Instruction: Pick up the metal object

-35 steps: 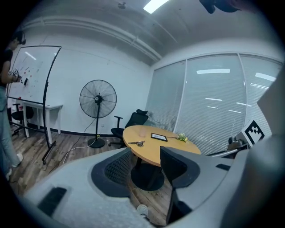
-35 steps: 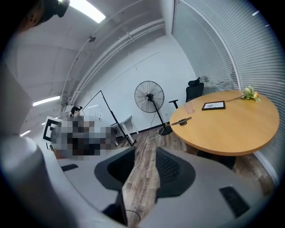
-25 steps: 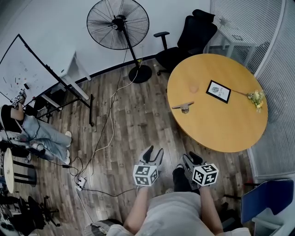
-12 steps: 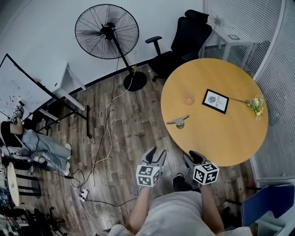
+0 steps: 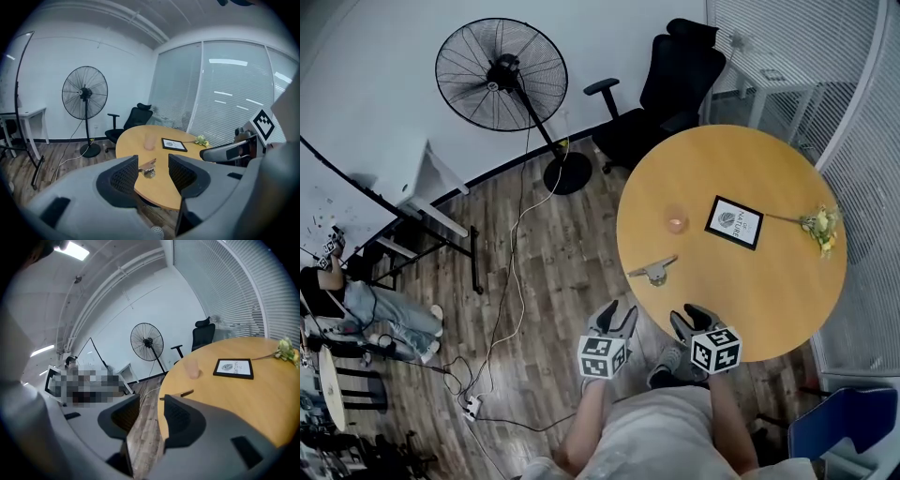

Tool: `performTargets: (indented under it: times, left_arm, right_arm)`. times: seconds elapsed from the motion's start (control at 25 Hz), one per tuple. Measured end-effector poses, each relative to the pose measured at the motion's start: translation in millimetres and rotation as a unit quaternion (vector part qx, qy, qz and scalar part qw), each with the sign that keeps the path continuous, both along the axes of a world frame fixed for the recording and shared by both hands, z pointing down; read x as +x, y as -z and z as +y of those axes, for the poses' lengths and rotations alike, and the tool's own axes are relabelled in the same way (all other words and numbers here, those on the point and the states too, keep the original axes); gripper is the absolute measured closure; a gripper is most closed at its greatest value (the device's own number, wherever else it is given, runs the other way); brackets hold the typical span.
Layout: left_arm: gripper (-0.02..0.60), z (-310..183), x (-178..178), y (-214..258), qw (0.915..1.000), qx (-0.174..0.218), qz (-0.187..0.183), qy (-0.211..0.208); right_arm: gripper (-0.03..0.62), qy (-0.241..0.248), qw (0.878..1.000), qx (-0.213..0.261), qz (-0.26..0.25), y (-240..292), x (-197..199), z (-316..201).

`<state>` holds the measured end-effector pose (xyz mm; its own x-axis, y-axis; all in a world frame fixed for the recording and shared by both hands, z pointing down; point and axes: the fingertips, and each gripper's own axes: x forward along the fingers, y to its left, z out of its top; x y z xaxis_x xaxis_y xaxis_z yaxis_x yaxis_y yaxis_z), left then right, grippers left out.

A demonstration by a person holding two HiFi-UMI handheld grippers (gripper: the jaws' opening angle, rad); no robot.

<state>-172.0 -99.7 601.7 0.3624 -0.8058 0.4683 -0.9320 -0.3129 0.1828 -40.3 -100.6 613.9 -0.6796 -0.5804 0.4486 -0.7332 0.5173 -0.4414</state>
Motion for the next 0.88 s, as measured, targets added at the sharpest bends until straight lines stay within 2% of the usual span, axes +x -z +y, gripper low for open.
performTargets:
  times: [0.24, 0.44, 0.88]
  left_arm:
    - [0.404, -42.4, 13.1, 0.4, 0.9997, 0.001, -0.024, -0.007]
    - [0.403, -55.0, 25.4, -9.9, 0.9988, -0.007, -0.043, -0.025]
    - [0.405, -46.3, 35.0, -30.9, 0.9965, -0.028, -0.06, -0.051]
  right_arm:
    - [0.436, -0.009, 1.0, 0.006, -0.011, 2.7, 12.4, -42.0]
    - [0.436, -0.021, 1.0, -0.001, -0.023, -5.3, 20.6, -59.5]
    - [0.436, -0.042, 0.999, -0.013, -0.021, -19.7, 38.3, -41.4]
